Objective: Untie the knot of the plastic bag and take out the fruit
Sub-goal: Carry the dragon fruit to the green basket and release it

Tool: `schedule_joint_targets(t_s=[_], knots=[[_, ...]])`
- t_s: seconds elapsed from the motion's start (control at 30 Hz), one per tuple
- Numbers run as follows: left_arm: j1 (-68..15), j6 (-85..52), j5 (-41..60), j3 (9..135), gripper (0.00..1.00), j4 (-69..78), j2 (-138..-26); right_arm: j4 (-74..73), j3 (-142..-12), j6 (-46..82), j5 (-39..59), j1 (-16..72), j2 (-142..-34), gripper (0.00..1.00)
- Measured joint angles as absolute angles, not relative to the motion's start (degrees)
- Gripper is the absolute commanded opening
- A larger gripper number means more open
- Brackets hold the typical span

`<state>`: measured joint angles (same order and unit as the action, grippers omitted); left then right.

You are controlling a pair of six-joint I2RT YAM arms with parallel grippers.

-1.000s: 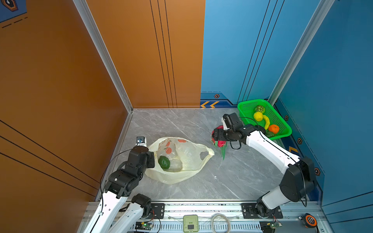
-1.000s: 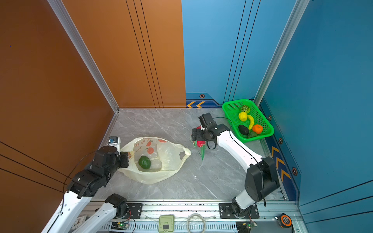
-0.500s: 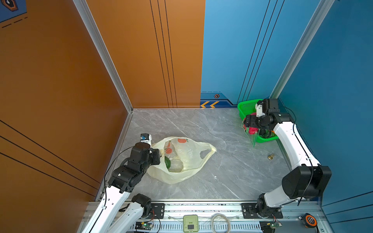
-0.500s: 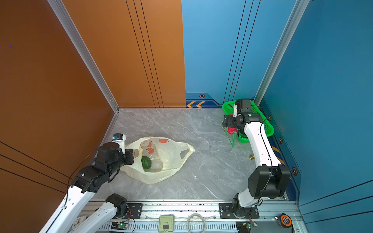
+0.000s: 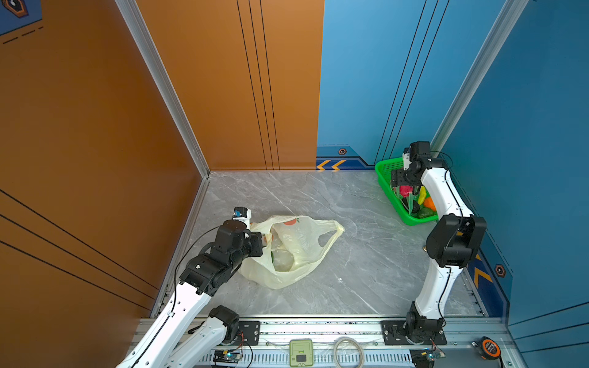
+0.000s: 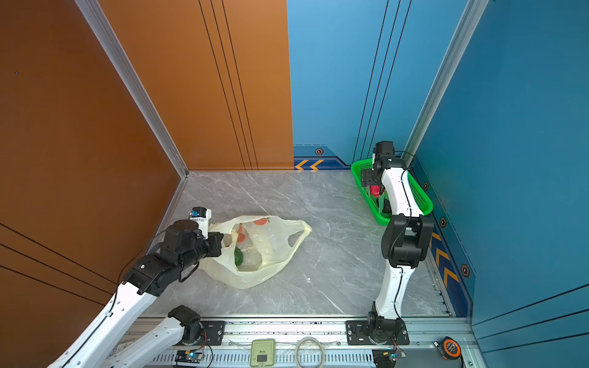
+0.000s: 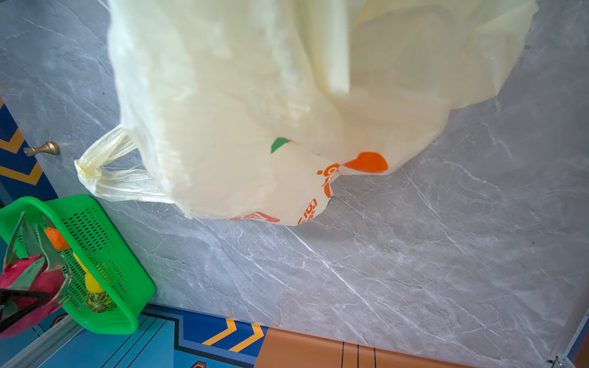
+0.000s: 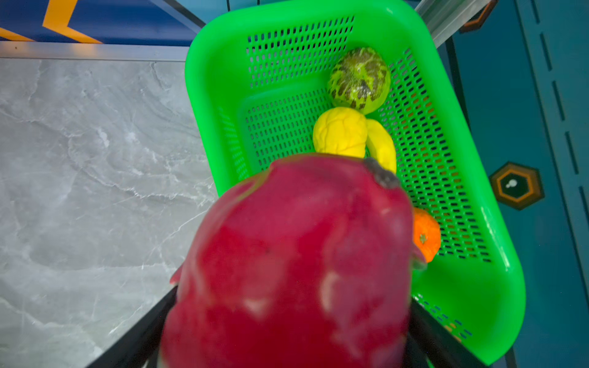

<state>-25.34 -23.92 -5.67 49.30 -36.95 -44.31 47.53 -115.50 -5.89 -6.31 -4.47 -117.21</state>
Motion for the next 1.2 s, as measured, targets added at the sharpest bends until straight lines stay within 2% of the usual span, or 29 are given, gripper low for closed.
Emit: schedule_joint_targets(t_s=[0.17, 0.3, 0.37, 0.57, 0.73, 1.0, 1.2], knots=[[-25.67, -24.05, -5.65, 49.65, 0.00, -36.67, -45.25, 47.29, -120.92, -9.30, -9.15, -4.45, -121.97, 0.72], [-25.93, -24.05, -5.61, 49.67, 0.00, -36.53, -46.06, 47.16, -121.60, -10.35, -10.26, -4.45, -125.67, 0.93], [-25.96, -24.05, -5.50, 50.00, 0.00, -36.53, -46.63, 47.16, -121.60, -10.48, -11.29, -4.40, -127.22, 1.00], [-26.00, -24.03, -5.50, 50.78, 0.00, -36.23, -47.20, 46.70, -119.79, -10.41, -12.32, -4.36, -126.28, 1.00], [-26.00, -24.05, -5.48, 50.78, 0.00, -36.12, -47.16, 46.11, -113.58, -9.08, -11.99, -4.19, -119.26, 1.00], [-26.37, -24.05, -5.45, 50.76, 0.00, -35.62, -46.76, 44.93, -102.04, -3.05, -1.63, -6.20, -107.55, 1.00], [-26.72, -24.10, -5.06, 50.65, 0.00, -35.31, -45.80, 44.88, -94.43, -2.02, 1.63, -6.68, -107.39, 1.00]])
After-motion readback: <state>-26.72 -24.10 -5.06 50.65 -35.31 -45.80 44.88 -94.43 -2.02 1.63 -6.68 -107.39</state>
